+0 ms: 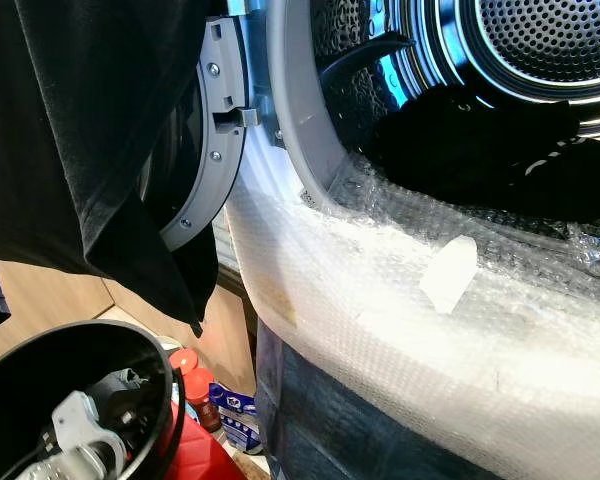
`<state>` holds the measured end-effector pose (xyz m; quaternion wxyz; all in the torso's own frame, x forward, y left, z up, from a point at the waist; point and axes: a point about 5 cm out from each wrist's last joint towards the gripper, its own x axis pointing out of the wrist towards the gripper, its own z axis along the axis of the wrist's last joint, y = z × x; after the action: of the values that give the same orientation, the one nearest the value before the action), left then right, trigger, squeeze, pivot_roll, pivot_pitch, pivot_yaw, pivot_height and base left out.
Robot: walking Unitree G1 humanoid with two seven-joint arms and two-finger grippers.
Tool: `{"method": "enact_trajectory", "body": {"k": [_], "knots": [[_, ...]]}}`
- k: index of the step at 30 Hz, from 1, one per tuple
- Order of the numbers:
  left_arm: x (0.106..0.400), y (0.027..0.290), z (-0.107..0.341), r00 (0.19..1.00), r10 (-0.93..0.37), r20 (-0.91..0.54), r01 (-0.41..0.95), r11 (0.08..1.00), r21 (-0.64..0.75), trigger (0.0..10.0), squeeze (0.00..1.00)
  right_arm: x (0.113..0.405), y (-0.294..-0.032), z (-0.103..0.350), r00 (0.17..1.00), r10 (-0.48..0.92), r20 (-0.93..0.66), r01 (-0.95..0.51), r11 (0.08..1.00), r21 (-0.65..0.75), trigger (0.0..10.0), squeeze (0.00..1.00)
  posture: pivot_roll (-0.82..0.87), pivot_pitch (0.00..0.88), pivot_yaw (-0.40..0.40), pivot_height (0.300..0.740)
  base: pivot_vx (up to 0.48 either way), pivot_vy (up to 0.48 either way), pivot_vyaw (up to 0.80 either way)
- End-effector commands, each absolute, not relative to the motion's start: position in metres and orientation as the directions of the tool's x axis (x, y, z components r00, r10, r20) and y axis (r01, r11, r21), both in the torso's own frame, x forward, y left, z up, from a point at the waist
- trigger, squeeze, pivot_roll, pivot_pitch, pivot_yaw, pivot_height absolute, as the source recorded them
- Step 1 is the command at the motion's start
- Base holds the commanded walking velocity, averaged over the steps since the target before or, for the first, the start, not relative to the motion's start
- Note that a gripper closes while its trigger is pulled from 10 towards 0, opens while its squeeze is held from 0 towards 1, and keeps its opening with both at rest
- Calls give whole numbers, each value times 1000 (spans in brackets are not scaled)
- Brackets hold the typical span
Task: Clothes washing
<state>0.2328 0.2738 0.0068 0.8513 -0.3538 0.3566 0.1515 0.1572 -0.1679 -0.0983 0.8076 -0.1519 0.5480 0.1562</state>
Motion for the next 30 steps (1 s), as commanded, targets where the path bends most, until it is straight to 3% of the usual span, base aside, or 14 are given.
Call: {"method": "enact_trajectory", "body": {"k": [1,4,5,30], "knots": [[221,273,-4,645,-3,-764,-545,698,-464,10000,0,157,-166,-99,348,94,-933,-430,900,-69,10000,0,41,0,11,740,0,0,0],[216,278,-3,648,25,-761,-562,690,-456,10000,0,157,-166,-98,349,95,-932,-433,899,-70,10000,0,45,0,6,740,0,0,0],[214,281,-3,646,42,-763,-570,691,-444,0,0,157,-166,-98,349,96,-932,-436,897,-71,10000,0,45,0,6,740,0,0,0],[213,290,9,678,123,-725,-565,718,-407,0,0,159,-164,-98,349,96,-932,-458,885,-81,10000,0,66,0,-5,740,0,0,0]]}}
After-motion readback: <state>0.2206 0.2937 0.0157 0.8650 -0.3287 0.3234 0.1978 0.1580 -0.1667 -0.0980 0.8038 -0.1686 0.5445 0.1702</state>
